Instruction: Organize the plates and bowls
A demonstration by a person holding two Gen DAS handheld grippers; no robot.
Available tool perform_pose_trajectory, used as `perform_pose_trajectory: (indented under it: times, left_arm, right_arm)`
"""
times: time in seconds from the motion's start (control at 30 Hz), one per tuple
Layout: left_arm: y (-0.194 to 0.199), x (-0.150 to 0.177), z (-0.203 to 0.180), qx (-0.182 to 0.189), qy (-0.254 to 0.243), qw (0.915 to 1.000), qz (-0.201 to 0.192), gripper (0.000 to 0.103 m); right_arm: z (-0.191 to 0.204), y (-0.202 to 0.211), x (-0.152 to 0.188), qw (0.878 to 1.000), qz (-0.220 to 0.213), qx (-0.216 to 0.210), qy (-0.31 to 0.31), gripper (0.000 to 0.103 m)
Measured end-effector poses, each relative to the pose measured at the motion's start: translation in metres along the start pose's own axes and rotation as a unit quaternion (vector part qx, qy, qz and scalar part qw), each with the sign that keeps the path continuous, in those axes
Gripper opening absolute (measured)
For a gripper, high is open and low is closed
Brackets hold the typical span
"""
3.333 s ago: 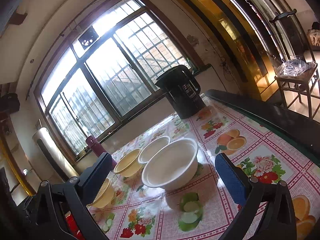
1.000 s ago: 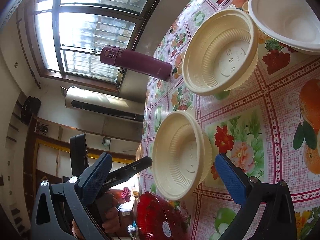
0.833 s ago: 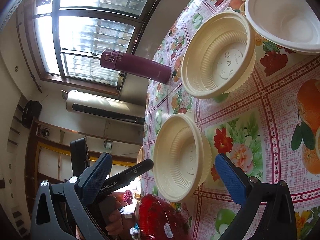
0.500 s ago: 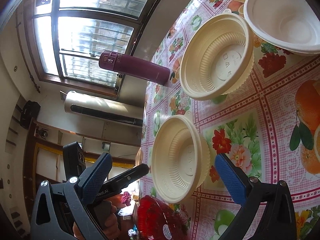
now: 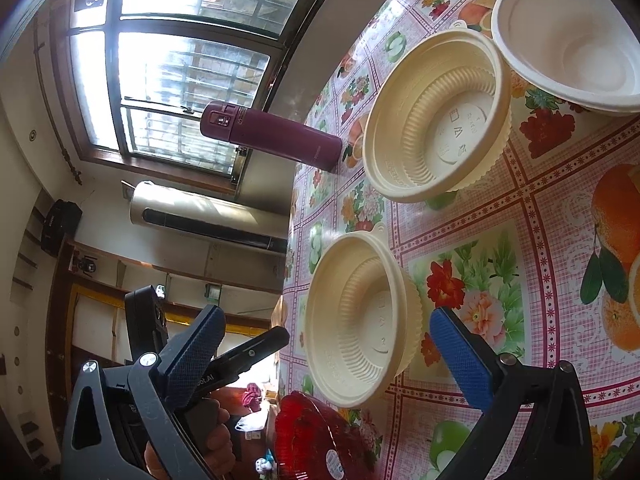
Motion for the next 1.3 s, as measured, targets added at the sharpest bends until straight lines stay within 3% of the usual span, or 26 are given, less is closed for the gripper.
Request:
perform_pose_trajectory:
  times: [0.23,0.4,0.5,0.6,0.63,0.67,0.83,0.87,1.0,1.03,1.13,1.2,1.3]
  left_arm:
    - [-0.009,0.005,-0.002,0.033,0.002,0.9993,0.016,0.103]
    - [0.001,0.003,-0.007,0.078,0.014,0.9968,-0.005,0.101]
    - [-0.003,0.002,-0.010,0.081,0.009,0.9966,-0.003,0.088]
    - [-0.014,0.003,-0.010,0.085,0.012,0.9962,0.014,0.064]
    - [-0.018,0.004,-0.010,0.088,0.016,0.9957,0.021,0.052]
    - [-0.022,0.004,-0.009,0.092,0.021,0.9951,0.029,0.049]
    - [-0.029,0.003,-0.005,0.100,0.035,0.9937,0.036,0.045]
    - [-0.029,0.004,-0.005,0.101,0.035,0.9935,0.037,0.039]
    - [-0.028,0.006,-0.009,0.111,0.028,0.9927,0.039,0.034]
    - [-0.029,0.007,-0.010,0.107,0.027,0.9931,0.039,0.027]
    - [-0.029,0.007,-0.011,0.104,0.021,0.9937,0.036,0.024]
    - [-0.030,0.007,-0.010,0.093,0.019,0.9949,0.035,0.016]
    - [-0.032,0.007,-0.008,0.087,0.019,0.9953,0.036,0.011]
  right_arm:
    - [0.004,-0.013,0.006,0.999,0.021,0.013,0.020,0.093]
    - [0.004,-0.020,0.010,0.999,0.032,0.024,0.028,0.083]
    - [0.003,-0.023,0.012,0.998,0.035,0.032,0.030,0.080]
    - [0.002,-0.026,0.012,0.997,0.038,0.047,0.038,0.071]
    - [0.002,-0.027,0.012,0.997,0.038,0.052,0.041,0.067]
    - [0.002,-0.028,0.012,0.997,0.038,0.054,0.043,0.065]
    - [-0.002,-0.031,0.013,0.996,0.038,0.072,0.047,0.053]
    - [-0.004,-0.032,0.013,0.995,0.039,0.079,0.050,0.048]
    - [-0.008,-0.035,0.015,0.992,0.045,0.100,0.059,0.027]
    - [-0.009,-0.036,0.016,0.992,0.047,0.105,0.059,0.025]
    - [-0.014,-0.038,0.016,0.990,0.046,0.117,0.058,0.017]
    - [-0.017,-0.038,0.016,0.989,0.048,0.124,0.058,0.014]
    - [-0.020,-0.037,0.017,0.989,0.048,0.127,0.059,0.013]
Point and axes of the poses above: each gripper's, at about its wrist camera, not at the fingertips, and y roughly against the way its jaws point, z to its left, x to its underside, the point moved 7 cm from there along -y, roughly the way its jaws point, and after that the axes turned 14 degrees about y, right-handed, at the moved point
